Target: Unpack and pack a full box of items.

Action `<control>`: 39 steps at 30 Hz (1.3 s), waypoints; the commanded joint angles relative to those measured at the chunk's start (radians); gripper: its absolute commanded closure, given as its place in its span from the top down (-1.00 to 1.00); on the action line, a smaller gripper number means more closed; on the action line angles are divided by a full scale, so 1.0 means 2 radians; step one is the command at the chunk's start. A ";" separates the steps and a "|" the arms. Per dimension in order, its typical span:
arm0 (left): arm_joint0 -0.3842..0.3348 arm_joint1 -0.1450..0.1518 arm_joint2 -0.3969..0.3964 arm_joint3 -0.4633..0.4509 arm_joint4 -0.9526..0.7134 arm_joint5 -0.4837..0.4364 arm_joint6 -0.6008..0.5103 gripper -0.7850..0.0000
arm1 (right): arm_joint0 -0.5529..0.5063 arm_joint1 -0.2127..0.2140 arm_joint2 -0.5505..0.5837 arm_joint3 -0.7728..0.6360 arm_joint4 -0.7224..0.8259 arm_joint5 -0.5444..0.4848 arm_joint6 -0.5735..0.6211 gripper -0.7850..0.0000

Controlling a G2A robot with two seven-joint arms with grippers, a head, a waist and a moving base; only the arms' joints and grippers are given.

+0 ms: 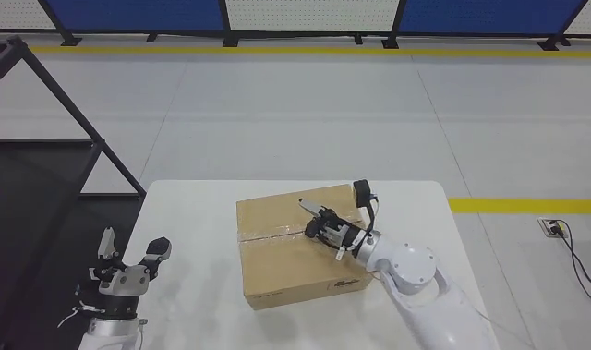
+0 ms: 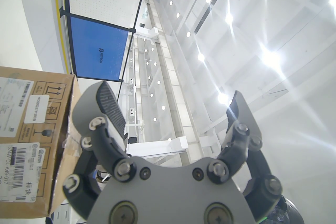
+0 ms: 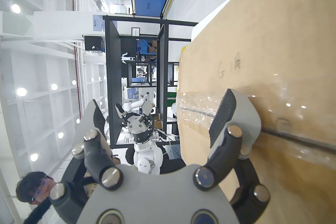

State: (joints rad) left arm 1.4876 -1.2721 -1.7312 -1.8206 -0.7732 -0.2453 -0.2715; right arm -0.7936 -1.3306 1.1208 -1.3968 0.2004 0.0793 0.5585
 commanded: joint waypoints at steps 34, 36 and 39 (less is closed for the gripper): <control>0.000 0.000 0.000 0.000 0.000 0.000 0.000 1.00 | -0.004 0.010 0.049 0.024 0.039 -0.002 0.005 1.00; 0.000 0.000 0.000 0.000 0.000 0.000 0.000 1.00 | -0.006 0.010 0.053 0.032 0.042 -0.009 0.006 1.00; 0.000 0.000 0.000 0.000 0.000 0.000 0.000 1.00 | -0.020 0.012 0.064 0.031 0.046 -0.019 0.003 1.00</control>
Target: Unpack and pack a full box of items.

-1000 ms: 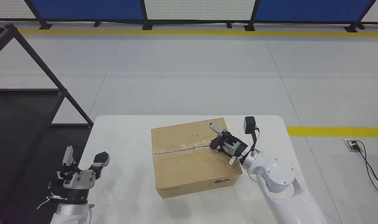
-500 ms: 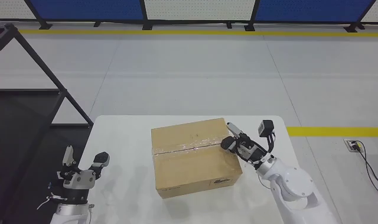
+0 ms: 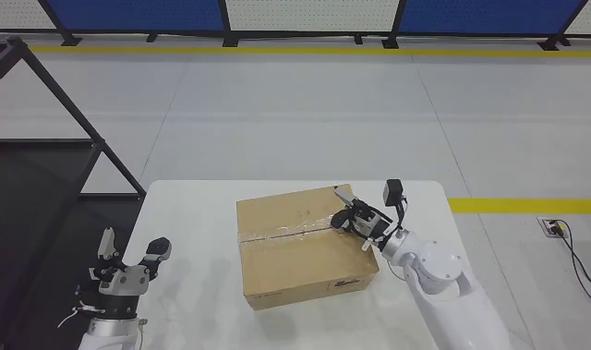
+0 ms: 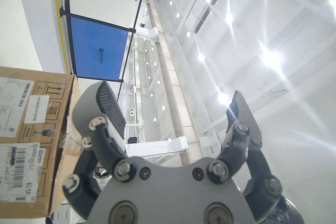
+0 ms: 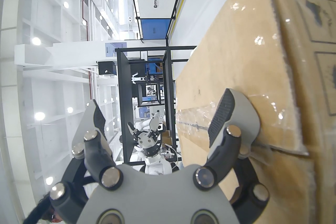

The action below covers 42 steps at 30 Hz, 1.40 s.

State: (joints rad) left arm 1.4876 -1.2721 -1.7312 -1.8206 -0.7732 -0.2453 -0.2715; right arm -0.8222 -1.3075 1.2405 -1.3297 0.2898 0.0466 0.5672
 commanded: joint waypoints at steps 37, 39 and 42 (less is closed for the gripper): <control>0.000 0.000 0.000 0.000 0.000 0.000 0.000 1.00 | -0.131 0.026 0.154 -0.114 0.032 -0.089 -0.021 1.00; 0.000 0.000 0.000 0.000 0.000 0.000 0.000 1.00 | -0.131 0.026 0.154 -0.114 0.032 -0.089 -0.021 1.00; 0.000 0.000 0.000 0.000 0.000 0.000 0.000 1.00 | -0.131 0.026 0.154 -0.114 0.032 -0.089 -0.021 1.00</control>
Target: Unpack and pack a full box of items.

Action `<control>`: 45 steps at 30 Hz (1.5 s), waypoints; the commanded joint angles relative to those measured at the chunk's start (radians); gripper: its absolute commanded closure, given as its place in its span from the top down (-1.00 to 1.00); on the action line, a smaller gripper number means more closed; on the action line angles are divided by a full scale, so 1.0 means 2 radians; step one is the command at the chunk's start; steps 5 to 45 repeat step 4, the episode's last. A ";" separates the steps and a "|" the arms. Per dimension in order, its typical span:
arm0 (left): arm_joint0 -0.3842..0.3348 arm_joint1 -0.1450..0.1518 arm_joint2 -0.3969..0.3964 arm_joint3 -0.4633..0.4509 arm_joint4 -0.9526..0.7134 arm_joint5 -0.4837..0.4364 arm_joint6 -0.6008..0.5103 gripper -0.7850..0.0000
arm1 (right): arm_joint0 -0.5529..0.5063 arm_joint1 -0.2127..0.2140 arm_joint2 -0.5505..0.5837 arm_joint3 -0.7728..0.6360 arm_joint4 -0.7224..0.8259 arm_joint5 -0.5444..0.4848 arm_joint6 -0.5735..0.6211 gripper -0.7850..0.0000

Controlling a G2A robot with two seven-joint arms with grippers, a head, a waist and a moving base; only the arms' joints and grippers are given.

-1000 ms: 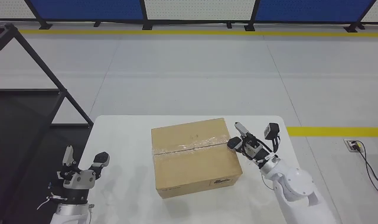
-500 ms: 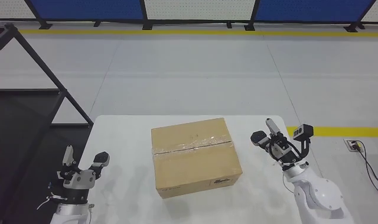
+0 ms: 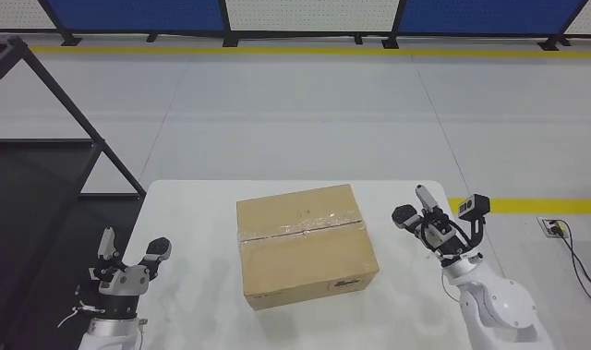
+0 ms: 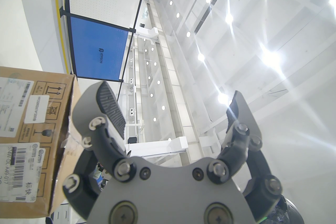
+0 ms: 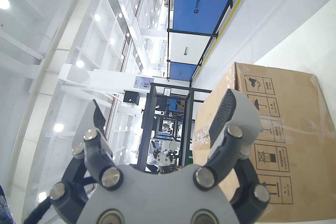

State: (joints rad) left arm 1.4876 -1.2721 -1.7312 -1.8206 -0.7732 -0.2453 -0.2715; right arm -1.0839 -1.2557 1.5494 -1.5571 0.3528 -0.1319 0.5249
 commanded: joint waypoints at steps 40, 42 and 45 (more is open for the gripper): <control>0.000 0.000 0.000 0.000 0.000 0.000 0.000 1.00 | 0.000 0.000 0.000 0.000 0.000 0.000 0.000 1.00; 0.000 0.000 0.000 0.000 0.000 0.000 0.000 1.00 | 0.000 0.000 0.000 0.000 0.000 0.000 0.000 1.00; 0.000 0.000 0.000 0.000 0.000 0.000 0.000 1.00 | 0.000 0.000 0.000 0.000 0.000 0.000 0.000 1.00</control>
